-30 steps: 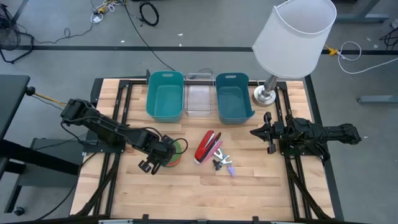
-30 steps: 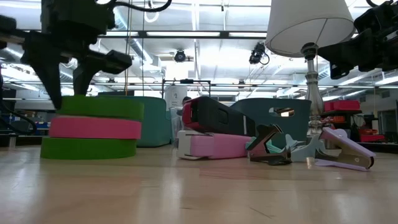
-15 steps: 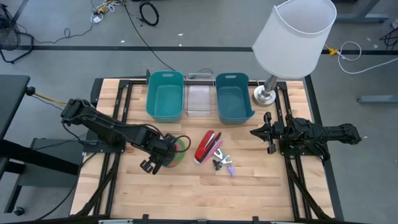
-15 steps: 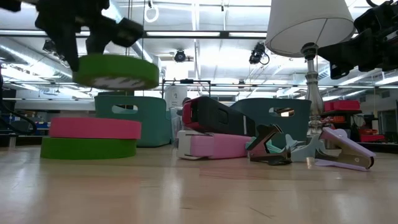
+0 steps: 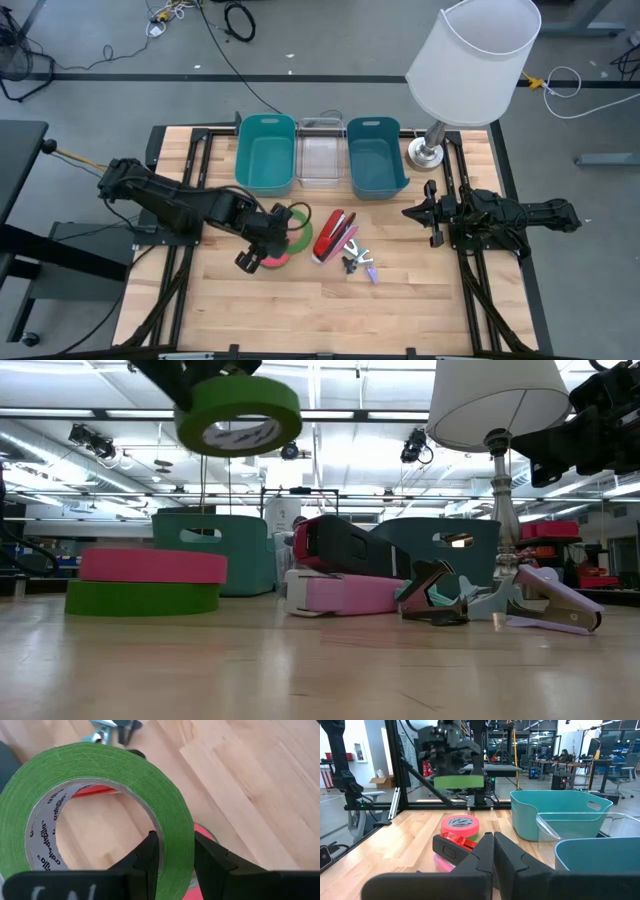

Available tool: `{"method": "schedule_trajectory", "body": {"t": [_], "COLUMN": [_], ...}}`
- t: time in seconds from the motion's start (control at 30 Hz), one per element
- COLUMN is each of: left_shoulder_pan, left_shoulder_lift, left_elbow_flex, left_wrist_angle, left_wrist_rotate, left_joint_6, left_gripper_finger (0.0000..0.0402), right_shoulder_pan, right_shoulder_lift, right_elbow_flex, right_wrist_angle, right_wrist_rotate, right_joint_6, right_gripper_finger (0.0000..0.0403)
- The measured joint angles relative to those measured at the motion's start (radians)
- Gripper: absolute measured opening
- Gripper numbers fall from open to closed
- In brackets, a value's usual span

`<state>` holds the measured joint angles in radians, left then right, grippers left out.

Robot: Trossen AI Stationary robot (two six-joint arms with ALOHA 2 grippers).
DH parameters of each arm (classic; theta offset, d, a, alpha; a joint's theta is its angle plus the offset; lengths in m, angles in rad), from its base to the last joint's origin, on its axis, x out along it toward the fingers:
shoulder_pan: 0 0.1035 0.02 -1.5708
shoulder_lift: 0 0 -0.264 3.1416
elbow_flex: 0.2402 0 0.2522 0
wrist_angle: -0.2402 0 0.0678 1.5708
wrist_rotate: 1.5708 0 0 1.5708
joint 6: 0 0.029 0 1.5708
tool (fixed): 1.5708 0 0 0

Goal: Pick and place Stapler, Stapler remover, tape
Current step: Put the green tape into the green bin

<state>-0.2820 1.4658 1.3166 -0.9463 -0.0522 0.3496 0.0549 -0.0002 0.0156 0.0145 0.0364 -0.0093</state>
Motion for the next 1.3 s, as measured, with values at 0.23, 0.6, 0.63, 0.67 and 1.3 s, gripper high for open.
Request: {"method": "schedule_trajectory", "body": {"t": [0.23, 0.6, 0.63, 0.67, 1.3], "left_shoulder_pan": [0.068, 0.241, 0.258, 0.273, 0.574], "left_shoulder_lift": [0.000, 0.000, 0.000, 0.000, 0.000], "left_elbow_flex": [0.027, 0.027, 0.027, 0.027, 0.027], "left_wrist_angle": [-0.015, -0.073, -0.078, -0.079, -0.108], "left_wrist_rotate": [0.000, 0.000, 0.000, 0.000, 0.000], "left_joint_6": [0.002, -0.006, -0.006, -0.006, -0.103], "left_gripper_finger": [0.0106, 0.0106, 0.0106, 0.0106, 0.0106], "right_shoulder_pan": [0.000, 0.000, 0.000, 0.000, 0.000], "right_shoulder_lift": [0.000, 0.000, 0.000, 0.000, 0.000], "right_elbow_flex": [0.000, 0.000, 0.000, 0.000, 0.000], "right_wrist_angle": [0.000, 0.000, 0.000, 0.000, 0.000], "right_wrist_rotate": [0.000, 0.000, 0.000, 0.000, 0.000], "right_joint_6": [0.000, 0.000, 0.000, 0.000, 0.000], "right_gripper_finger": [0.0016, 0.0016, 0.0016, 0.0016, 0.0016]}}
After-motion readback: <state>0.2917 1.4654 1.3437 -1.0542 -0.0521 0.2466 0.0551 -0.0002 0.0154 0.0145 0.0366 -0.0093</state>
